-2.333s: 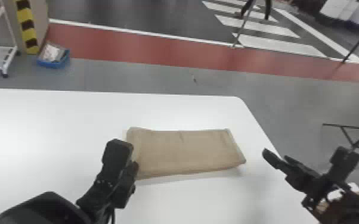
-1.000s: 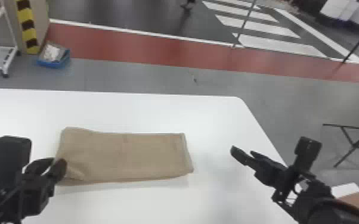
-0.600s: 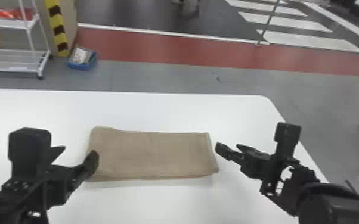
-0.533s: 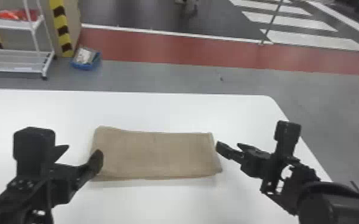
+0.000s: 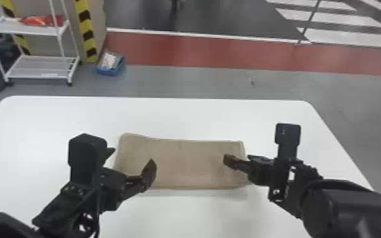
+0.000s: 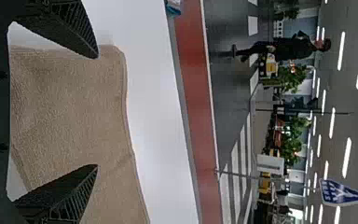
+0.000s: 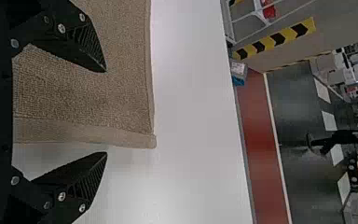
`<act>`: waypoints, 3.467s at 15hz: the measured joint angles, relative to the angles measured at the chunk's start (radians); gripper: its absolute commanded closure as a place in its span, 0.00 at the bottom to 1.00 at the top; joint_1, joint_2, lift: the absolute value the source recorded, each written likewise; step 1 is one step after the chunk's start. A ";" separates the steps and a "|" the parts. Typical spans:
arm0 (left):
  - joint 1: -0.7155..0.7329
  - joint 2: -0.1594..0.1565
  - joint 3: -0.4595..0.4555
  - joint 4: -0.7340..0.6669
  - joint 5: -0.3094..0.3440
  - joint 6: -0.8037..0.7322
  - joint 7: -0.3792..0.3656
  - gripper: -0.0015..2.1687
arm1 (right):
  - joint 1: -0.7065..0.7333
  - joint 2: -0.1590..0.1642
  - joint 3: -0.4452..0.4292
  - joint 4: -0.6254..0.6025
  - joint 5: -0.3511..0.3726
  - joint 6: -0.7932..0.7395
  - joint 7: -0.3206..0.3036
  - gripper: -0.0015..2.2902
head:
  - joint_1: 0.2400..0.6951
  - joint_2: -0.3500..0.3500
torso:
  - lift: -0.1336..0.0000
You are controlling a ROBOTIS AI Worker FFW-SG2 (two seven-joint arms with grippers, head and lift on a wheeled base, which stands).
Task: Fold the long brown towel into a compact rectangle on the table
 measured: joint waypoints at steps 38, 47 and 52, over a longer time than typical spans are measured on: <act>-0.276 -0.094 -0.071 0.487 0.013 0.008 -0.225 0.75 | -0.156 0.027 -0.009 -0.094 -0.248 0.246 0.044 0.54 | 1.00 0.34 | 0.07; -0.277 -0.106 -0.103 0.478 0.019 0.032 -0.219 0.75 | -0.204 0.082 0.134 -0.077 -0.196 0.327 -0.029 0.54 | 1.00 0.41 | 0.07; -0.274 -0.103 -0.090 0.471 0.013 0.041 -0.218 0.75 | -0.226 0.072 0.152 -0.079 -0.159 0.434 -0.082 0.54 | 1.00 0.40 | 0.07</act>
